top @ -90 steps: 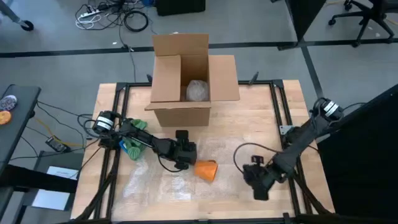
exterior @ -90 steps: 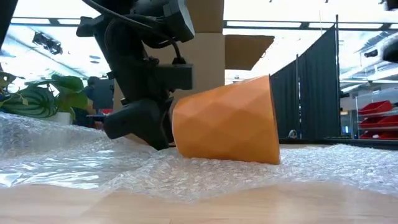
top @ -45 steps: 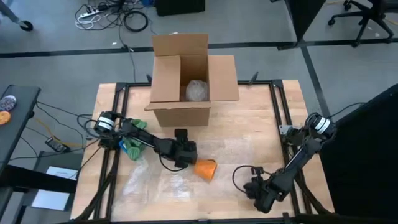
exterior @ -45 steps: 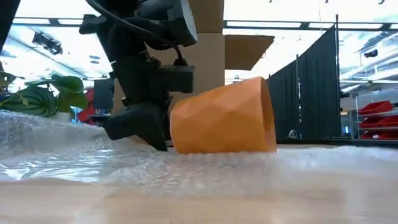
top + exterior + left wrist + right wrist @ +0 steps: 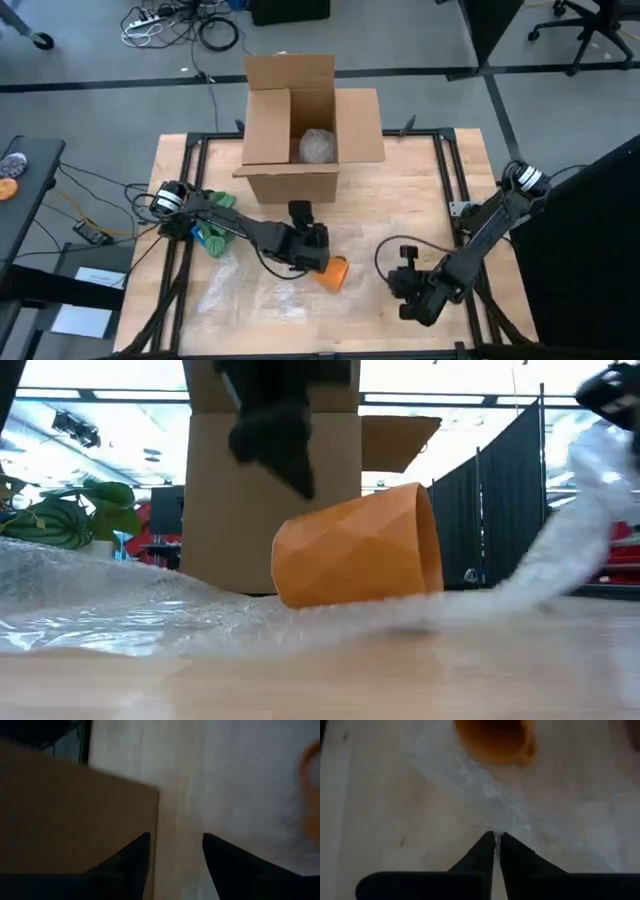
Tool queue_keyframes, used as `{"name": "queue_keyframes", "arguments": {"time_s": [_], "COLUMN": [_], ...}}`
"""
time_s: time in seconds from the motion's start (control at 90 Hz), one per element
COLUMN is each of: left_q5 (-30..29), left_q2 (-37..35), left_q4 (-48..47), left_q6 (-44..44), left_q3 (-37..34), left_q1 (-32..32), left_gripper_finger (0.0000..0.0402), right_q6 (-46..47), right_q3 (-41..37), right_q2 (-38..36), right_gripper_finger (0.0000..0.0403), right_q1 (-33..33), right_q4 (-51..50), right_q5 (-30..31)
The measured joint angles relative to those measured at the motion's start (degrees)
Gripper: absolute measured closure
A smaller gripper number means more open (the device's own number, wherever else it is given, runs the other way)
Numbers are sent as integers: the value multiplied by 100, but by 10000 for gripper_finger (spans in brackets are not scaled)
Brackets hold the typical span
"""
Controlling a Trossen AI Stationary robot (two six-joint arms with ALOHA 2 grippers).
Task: Wrap mug
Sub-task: Wrap the orange mug with the bubble wrap
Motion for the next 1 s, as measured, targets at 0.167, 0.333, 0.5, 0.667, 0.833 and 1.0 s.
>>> {"name": "queue_keyframes", "arguments": {"time_s": [0.167, 0.333, 0.5, 0.667, 0.833, 1.0], "left_q5": [1, 13, 888, 1408, 1288, 844], "left_q2": [-7, 33, 82, 470, 828, 835], "left_q4": [1186, 2398, 3259, 4081, 4208, 3729], "left_q6": [-15, -161, -471, -100, 146, 125], "left_q3": [96, 93, 93, 93, 93, 93], "left_q1": [-302, -398, -349, -341, -305, -210], "left_gripper_finger": [233, 217, 171, 126, 112, 112], "right_q6": [-43, -213, -311, -543, -856, -990], "right_q3": [0, 2, 4, 4, 7, 7], "right_q2": [-93, -78, -63, -27, -20, -20], "right_gripper_finger": [402, 402, 403, 403, 403, 403], "right_q1": [-381, -677, -850, -976, -1043, -972], "right_q4": [5, 65, 129, 372, 708, 759], "right_q5": [361, 409, 434, 510, 485, 426]}}
